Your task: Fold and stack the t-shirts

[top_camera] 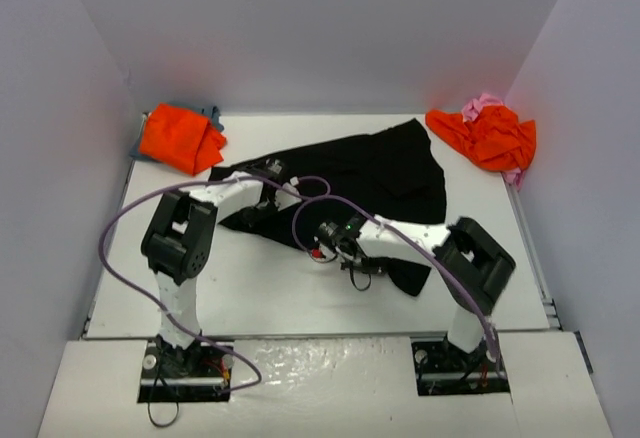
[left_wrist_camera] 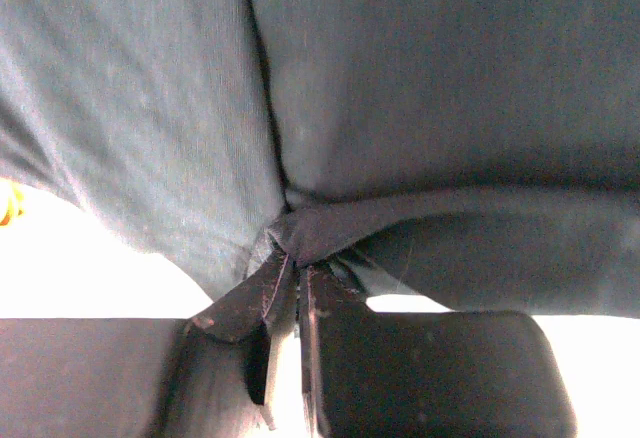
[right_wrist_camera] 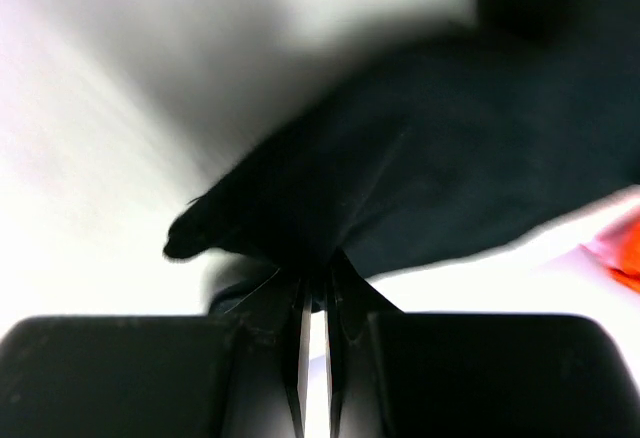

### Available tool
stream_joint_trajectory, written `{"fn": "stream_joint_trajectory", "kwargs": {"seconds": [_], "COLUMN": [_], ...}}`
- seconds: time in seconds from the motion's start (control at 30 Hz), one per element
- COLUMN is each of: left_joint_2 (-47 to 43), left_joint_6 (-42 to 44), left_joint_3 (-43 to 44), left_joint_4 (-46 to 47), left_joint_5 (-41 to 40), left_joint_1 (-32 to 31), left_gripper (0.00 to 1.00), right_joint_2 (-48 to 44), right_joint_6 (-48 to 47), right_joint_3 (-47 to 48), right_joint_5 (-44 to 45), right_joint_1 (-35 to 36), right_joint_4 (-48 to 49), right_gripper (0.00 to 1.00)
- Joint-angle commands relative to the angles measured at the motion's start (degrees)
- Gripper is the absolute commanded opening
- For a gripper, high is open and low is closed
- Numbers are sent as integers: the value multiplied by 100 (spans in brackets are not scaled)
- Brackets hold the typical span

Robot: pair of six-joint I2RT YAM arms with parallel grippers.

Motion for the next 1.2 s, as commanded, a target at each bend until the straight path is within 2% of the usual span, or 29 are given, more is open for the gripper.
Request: {"fn": "stream_joint_trajectory", "kwargs": {"seconds": [0.0, 0.2, 0.4, 0.47, 0.57, 0.73, 1.17], "left_joint_2": [-864, -1130, -1095, -1012, -941, -609, 907], "left_joint_6": [169, 182, 306, 309, 262, 262, 127], "left_joint_3": [-5, 161, 385, 721, 955, 1482, 3188], "left_joint_4": [-88, -156, -164, -281, -368, -404, -791], "left_joint_5": [-67, -98, -262, -179, -66, 2, -64], "left_joint_1": [53, 61, 117, 339, 596, 1142, 1222], "left_gripper": [0, 0, 0, 0, 0, 0, 0], "right_joint_2": [-1027, -903, -273, 45, 175, 718, 2425], "right_joint_6": [-284, -888, -1528, -1885, -2185, -2658, -3804], "right_joint_3": [333, 900, 1502, 1750, 2024, 2683, 4302], "right_joint_5": [1221, 2073, 2483, 2829, 2861, 2947, 3352], "right_joint_1": [-157, -521, -950, -1212, -1585, -2200, -2959], "right_joint_4": [191, 753, 1299, 1572, 1795, 2255, 3125], "right_gripper": [0, 0, 0, 0, 0, 0, 0]}}
